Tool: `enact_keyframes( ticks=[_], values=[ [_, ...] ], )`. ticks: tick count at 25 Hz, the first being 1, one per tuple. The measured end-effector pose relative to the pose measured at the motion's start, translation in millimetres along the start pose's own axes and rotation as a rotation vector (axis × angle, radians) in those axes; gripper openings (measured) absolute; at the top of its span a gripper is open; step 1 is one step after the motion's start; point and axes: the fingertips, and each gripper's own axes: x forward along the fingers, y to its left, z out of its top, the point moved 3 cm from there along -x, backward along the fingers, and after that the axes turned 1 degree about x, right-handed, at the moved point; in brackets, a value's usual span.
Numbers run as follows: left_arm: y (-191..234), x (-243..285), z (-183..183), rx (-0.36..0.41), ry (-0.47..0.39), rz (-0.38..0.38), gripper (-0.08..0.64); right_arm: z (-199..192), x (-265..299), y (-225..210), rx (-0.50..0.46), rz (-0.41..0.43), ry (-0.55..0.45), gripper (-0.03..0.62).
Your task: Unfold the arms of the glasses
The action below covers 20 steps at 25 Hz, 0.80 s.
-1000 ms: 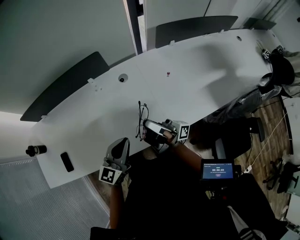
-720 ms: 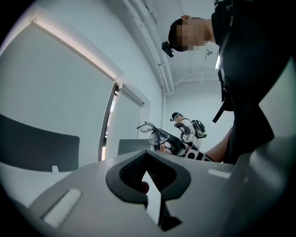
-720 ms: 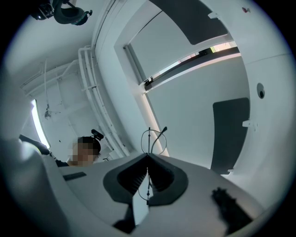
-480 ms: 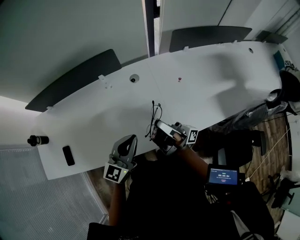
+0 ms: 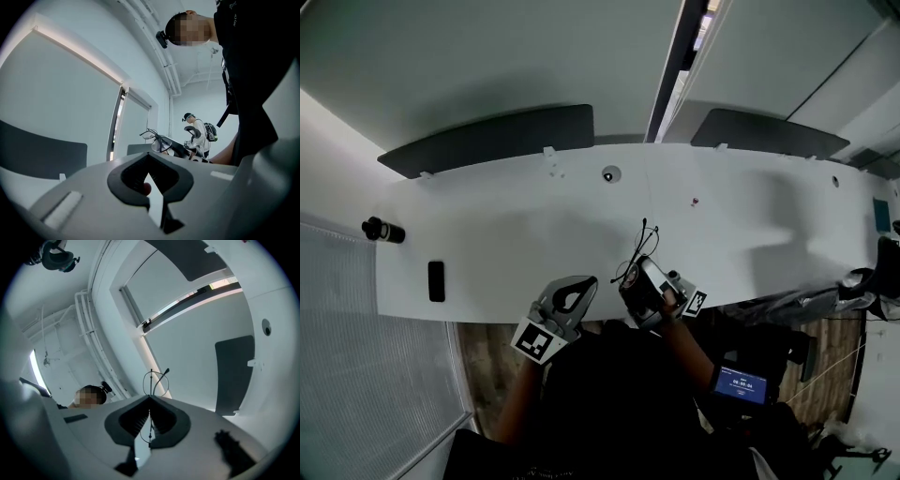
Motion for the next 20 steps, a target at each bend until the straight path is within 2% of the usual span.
enact_keyframes(
  ticks=[6, 12, 20],
  values=[
    [3.7, -0.8, 2.8, 0.035, -0.007, 0.016, 0.006, -0.7, 6.0, -6.3, 0.024, -0.002, 0.017, 0.011],
    [12.9, 3.1, -6.4, 0.042, 0.012, 0.051, 0.031, 2.3, 15.5, -15.4, 0.070, -0.002, 0.017, 0.011],
    [7.6, 6.2, -10.3, 0.052, 0.040, 0.055, 0.041, 2.2, 18.4, -15.5, 0.101, 0.010, 0.023, 0.010]
  ],
)
